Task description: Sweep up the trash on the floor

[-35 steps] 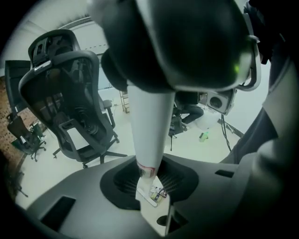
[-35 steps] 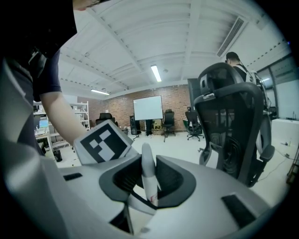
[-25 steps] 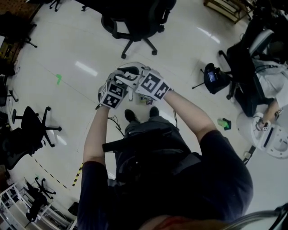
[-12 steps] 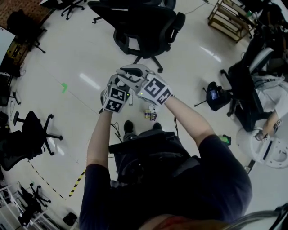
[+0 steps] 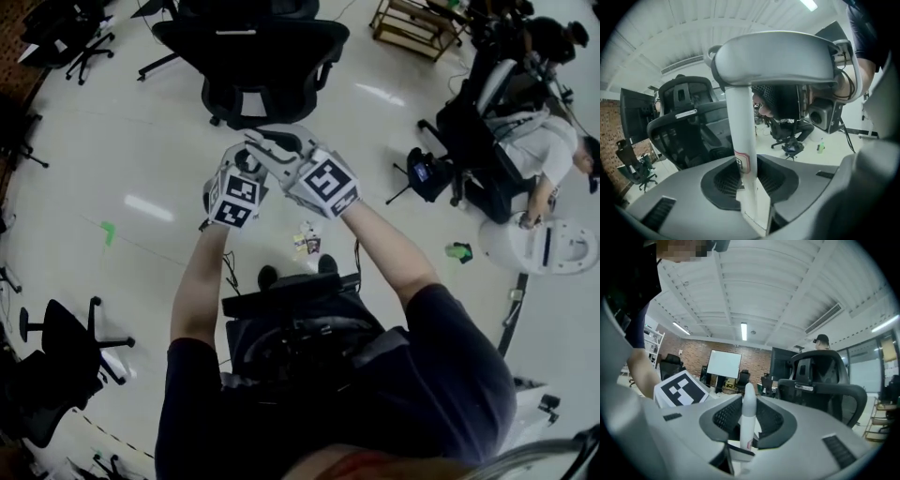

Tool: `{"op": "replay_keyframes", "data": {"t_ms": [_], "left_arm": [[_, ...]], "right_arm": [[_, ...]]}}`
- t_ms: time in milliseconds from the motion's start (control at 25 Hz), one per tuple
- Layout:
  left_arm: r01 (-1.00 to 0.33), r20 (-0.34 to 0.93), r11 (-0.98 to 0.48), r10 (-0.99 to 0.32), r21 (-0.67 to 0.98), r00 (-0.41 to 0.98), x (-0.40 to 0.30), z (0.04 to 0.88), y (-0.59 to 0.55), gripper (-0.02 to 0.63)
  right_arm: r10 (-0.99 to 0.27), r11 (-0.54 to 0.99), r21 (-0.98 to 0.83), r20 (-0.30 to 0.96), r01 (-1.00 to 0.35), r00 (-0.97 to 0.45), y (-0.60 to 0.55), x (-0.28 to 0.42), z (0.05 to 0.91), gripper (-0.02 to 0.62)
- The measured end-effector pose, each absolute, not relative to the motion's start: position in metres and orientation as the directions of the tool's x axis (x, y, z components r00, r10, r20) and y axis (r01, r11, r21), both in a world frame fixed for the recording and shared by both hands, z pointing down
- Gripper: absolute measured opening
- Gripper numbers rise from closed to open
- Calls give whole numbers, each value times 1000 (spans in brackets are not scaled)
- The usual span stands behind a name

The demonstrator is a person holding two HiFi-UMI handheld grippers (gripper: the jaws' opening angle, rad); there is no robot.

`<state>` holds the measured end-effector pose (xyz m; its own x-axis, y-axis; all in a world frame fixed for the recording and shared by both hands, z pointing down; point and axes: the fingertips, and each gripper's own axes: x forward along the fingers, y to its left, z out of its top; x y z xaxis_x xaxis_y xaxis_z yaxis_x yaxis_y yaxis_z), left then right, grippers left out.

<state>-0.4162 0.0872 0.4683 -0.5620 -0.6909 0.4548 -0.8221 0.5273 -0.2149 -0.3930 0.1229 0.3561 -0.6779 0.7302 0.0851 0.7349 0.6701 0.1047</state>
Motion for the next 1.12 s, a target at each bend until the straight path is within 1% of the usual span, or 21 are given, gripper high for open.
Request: {"op": "replay_keyframes", "data": {"t_ms": [160, 320, 600, 840, 1120], "left_arm": [[-884, 411, 418, -783, -209, -467, -410, 451, 75, 94], [-921, 370, 340, -844, -191, -388, -400, 432, 46, 94], [-966, 315, 196, -918, -171, -241, -357, 405, -12, 94], [-982, 282, 61, -953, -179, -111, -302, 379, -76, 94], [-970, 319, -101, -947, -222, 26, -215, 368, -172, 94]], "right_arm": [[624, 771, 109, 74, 628, -778, 114, -391, 340, 114], [512, 850, 115, 54, 515, -857, 82, -385, 321, 116], [368, 919, 138, 35, 369, -929, 25, -347, 297, 118], [248, 958, 156, -37, 240, -968, -38, -296, 270, 118], [122, 981, 162, -80, 108, -989, -130, -212, 256, 117]]}}
